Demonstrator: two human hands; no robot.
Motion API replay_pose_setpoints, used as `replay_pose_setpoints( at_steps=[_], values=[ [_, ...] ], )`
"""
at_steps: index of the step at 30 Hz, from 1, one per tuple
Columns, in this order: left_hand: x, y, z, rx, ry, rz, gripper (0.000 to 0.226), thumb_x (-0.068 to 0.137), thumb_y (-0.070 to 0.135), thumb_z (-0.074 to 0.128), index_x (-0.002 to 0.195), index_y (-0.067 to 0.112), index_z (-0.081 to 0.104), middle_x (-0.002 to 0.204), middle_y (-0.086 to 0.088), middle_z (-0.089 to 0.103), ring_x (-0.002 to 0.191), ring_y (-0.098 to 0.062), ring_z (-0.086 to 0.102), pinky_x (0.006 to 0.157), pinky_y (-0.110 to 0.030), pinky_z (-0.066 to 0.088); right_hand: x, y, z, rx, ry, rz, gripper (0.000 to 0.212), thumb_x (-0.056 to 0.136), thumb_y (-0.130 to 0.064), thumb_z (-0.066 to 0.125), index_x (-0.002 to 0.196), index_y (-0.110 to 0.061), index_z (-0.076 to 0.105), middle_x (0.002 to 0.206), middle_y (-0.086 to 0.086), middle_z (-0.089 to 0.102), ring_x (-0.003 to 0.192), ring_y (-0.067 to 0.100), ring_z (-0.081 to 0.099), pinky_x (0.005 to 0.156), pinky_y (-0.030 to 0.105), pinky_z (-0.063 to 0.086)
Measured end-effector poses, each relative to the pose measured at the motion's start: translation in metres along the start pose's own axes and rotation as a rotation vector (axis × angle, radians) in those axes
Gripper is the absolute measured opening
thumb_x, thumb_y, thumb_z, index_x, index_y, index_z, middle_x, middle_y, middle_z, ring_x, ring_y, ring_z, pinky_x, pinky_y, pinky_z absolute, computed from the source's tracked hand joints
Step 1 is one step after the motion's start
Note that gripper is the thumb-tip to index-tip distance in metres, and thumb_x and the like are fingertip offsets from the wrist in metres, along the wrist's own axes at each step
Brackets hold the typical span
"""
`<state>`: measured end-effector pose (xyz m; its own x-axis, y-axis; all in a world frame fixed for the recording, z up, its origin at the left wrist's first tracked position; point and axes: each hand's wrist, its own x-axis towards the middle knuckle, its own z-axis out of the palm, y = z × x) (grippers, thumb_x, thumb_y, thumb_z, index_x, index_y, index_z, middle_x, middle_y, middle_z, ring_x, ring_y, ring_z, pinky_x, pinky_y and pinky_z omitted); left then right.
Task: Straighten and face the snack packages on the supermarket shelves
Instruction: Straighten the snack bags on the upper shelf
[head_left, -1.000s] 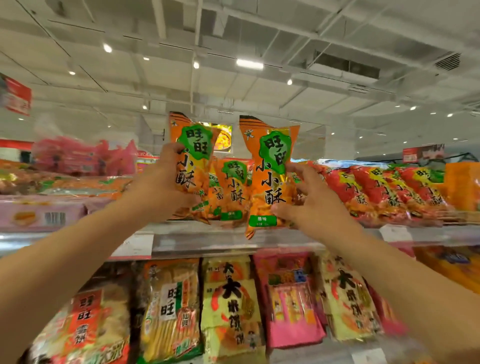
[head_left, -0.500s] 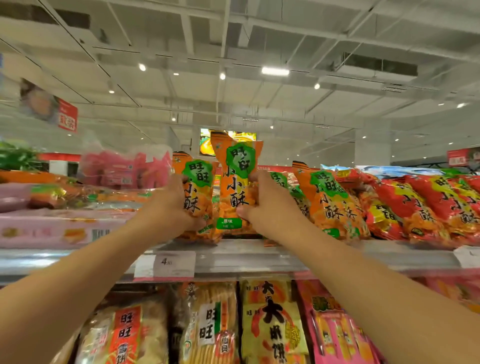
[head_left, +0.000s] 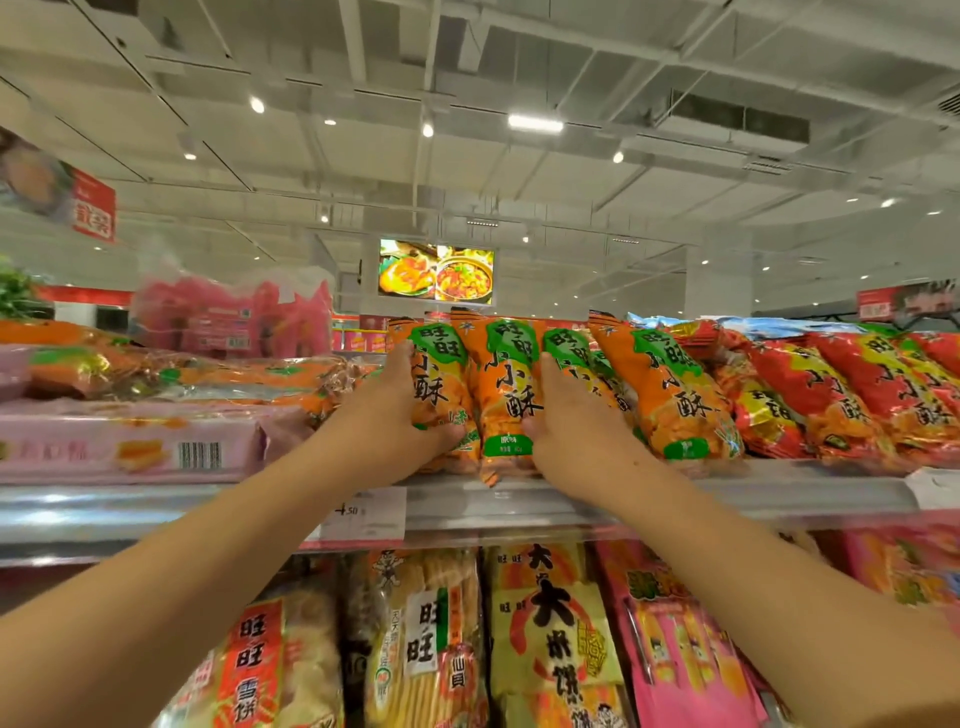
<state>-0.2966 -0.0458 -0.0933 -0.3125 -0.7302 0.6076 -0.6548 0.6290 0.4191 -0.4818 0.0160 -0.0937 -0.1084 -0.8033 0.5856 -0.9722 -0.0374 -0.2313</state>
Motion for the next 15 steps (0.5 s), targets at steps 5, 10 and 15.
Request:
replay_pose_setpoints(
  at_steps=[5,10,15],
  values=[
    [-0.021,-0.001,0.012,0.345,0.253,0.197,0.060,0.091,0.053,0.053,0.142,0.028,0.035,0.142,-0.009,0.034,0.115,-0.031,0.054,0.080,-0.041,0.053,-0.013,0.016,0.014,0.150,0.233,-0.171,0.048,0.100,-0.027,0.048,0.146,-0.023,0.038,0.148,-0.002,0.042,0.133,0.019,0.042,0.108,0.037,0.035],
    [-0.023,-0.002,0.019,0.432,0.306,0.207,0.039,0.095,0.039,0.048,0.129,0.022,0.056,0.140,-0.009,0.039,0.099,-0.029,0.060,0.060,-0.034,0.051,-0.016,0.021,0.027,0.034,0.279,-0.242,0.048,0.103,-0.030,0.034,0.150,-0.021,0.031,0.152,0.000,0.040,0.135,0.021,0.042,0.108,0.046,0.037],
    [-0.033,-0.003,0.024,0.506,0.403,0.242,0.043,0.097,0.035,0.047,0.136,0.018,0.052,0.142,-0.017,0.043,0.114,-0.038,0.054,0.079,-0.045,0.049,-0.025,0.028,0.037,-0.109,0.247,-0.221,0.056,0.102,-0.040,0.015,0.155,-0.023,0.005,0.162,0.002,0.009,0.147,0.020,0.015,0.117,0.045,0.022]
  ],
)
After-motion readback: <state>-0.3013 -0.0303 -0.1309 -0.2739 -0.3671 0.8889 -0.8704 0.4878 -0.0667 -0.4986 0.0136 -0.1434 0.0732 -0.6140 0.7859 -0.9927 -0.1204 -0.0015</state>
